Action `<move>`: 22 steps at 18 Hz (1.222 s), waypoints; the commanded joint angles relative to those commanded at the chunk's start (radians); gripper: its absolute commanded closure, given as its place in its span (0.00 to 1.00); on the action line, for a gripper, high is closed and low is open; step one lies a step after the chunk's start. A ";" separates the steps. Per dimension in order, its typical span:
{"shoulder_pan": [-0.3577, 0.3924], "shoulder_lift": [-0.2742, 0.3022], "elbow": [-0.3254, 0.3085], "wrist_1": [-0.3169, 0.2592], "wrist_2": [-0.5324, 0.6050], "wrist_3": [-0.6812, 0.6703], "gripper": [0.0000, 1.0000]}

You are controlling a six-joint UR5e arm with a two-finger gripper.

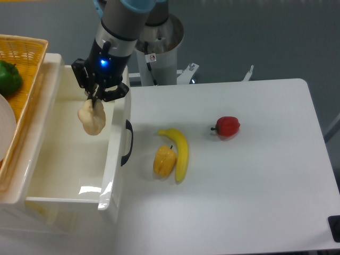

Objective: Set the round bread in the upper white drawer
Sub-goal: 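Lower the bread roll into the drawer and open the gripper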

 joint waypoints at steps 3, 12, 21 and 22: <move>-0.008 -0.014 -0.006 0.006 0.003 0.000 0.80; -0.017 -0.017 -0.006 0.015 0.005 0.014 0.01; -0.031 -0.017 -0.003 0.017 0.005 0.014 0.01; -0.031 -0.017 -0.002 0.017 0.005 0.014 0.01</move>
